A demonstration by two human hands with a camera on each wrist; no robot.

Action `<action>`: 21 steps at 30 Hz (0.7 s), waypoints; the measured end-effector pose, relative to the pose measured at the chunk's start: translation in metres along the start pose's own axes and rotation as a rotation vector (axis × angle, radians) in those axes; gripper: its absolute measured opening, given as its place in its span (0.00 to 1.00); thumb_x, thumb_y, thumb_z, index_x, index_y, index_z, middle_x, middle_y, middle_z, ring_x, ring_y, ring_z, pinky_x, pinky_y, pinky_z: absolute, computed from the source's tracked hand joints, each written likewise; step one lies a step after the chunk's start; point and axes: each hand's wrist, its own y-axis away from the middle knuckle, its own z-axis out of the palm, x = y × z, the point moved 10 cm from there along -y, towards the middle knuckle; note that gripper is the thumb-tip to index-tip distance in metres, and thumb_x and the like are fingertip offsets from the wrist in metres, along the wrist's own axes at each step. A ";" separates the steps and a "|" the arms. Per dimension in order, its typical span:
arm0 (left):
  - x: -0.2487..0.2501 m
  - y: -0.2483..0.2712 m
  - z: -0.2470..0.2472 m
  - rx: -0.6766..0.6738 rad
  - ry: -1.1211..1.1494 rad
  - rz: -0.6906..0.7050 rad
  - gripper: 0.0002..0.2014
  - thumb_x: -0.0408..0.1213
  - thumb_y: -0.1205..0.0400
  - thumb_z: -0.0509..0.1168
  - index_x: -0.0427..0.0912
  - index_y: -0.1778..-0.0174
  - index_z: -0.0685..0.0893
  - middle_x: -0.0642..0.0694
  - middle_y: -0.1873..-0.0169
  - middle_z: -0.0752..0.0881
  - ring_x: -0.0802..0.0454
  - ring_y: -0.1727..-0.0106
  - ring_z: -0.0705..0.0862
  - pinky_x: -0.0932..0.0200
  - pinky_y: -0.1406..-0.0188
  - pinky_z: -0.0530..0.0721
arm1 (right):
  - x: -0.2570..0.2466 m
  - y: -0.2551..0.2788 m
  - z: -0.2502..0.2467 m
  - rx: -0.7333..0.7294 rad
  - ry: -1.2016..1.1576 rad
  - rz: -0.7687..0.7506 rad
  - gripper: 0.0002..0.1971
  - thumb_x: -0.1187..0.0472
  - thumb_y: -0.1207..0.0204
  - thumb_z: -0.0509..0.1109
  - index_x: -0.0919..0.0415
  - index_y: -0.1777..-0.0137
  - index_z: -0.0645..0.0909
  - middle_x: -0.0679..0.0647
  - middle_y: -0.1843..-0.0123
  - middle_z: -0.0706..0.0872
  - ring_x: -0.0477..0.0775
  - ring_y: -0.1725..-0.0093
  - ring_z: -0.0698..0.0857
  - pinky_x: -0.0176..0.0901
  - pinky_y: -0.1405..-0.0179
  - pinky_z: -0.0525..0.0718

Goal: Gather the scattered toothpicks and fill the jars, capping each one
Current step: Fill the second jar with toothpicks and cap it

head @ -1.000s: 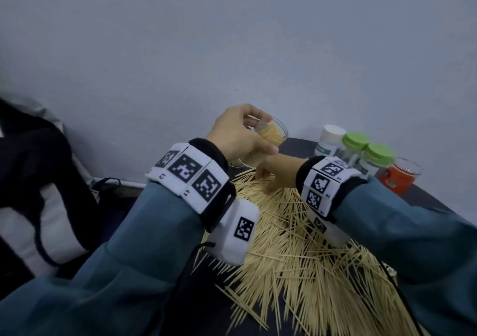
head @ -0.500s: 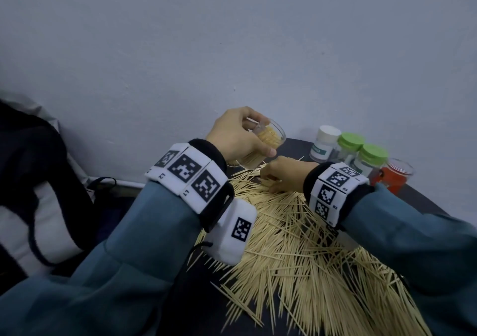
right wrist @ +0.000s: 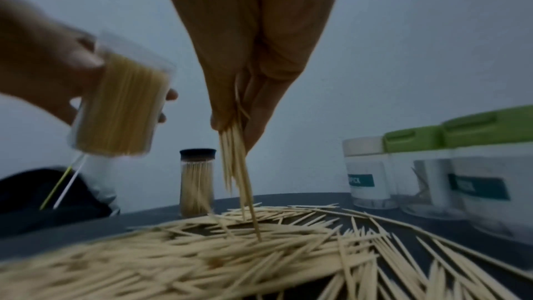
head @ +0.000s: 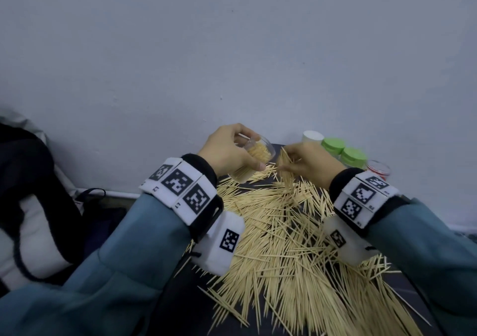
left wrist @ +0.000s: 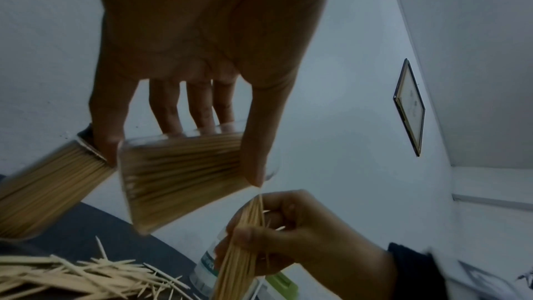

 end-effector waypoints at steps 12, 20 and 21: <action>-0.007 0.012 0.042 -0.105 -0.191 -0.017 0.28 0.38 0.38 0.82 0.45 0.42 0.82 0.57 0.56 0.80 0.53 0.47 0.81 0.56 0.46 0.81 | 0.043 0.065 -0.059 0.475 -1.006 0.238 0.06 0.70 0.23 0.66 0.72 0.48 0.80 0.54 0.65 0.90 0.43 0.68 0.89 0.32 0.69 0.87; 0.000 0.018 0.056 -0.054 -0.325 0.082 0.27 0.46 0.41 0.83 0.49 0.48 0.82 0.60 0.56 0.80 0.64 0.57 0.76 0.65 0.58 0.73 | 0.020 0.069 -0.042 0.460 -0.969 0.282 0.08 0.67 0.23 0.67 0.71 0.48 0.82 0.73 0.51 0.87 0.56 0.57 0.89 0.35 0.64 0.88; -0.001 0.018 0.056 -0.040 -0.332 0.087 0.27 0.46 0.41 0.83 0.49 0.48 0.82 0.58 0.54 0.81 0.63 0.55 0.78 0.65 0.58 0.73 | 0.020 0.070 -0.039 0.460 -0.967 0.294 0.07 0.67 0.23 0.68 0.71 0.49 0.82 0.70 0.53 0.88 0.53 0.59 0.89 0.33 0.65 0.88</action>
